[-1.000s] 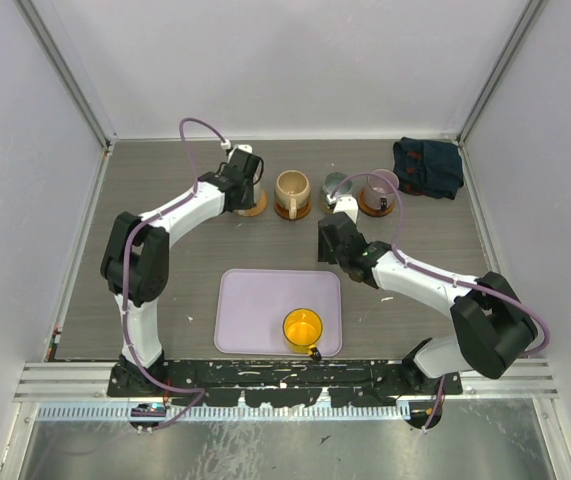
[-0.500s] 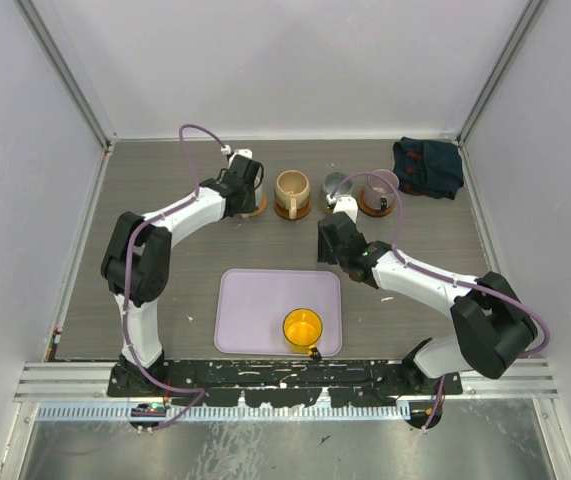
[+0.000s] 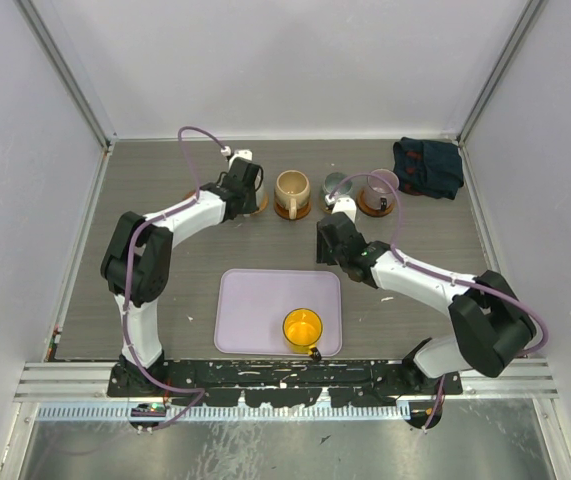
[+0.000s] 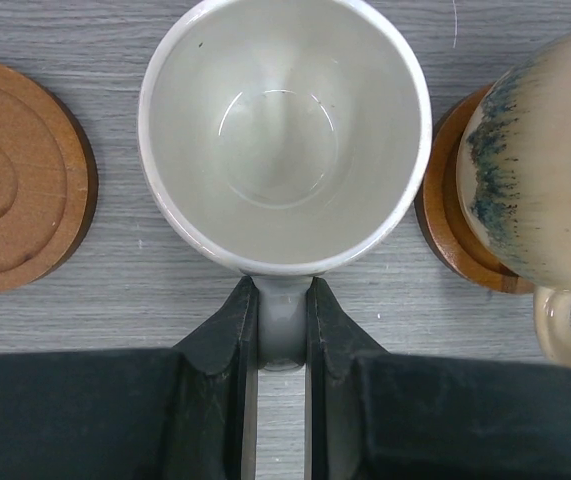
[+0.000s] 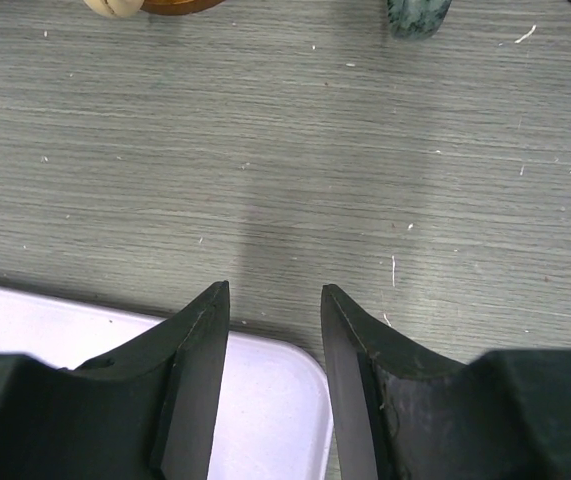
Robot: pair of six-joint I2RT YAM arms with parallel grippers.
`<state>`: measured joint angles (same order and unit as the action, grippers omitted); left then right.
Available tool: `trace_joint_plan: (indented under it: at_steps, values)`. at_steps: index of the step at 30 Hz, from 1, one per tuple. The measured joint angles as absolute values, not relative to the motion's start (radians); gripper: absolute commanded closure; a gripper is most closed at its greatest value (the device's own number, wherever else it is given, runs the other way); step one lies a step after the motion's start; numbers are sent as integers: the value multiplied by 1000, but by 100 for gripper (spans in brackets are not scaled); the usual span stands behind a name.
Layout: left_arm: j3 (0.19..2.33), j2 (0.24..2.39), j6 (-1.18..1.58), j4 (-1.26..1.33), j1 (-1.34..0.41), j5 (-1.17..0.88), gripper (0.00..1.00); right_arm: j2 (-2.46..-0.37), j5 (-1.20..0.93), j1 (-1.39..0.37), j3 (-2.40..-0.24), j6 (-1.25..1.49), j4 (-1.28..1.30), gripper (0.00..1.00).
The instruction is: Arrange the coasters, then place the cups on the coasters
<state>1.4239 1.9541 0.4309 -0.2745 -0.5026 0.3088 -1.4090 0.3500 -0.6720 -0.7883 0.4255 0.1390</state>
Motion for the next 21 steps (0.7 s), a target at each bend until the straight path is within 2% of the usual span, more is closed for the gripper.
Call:
trace_joint_plan:
  at_steps: [21]
  values:
    - [1328, 1918, 427, -147, -502, 311, 100, -1447, 313, -672, -789, 444, 126, 55]
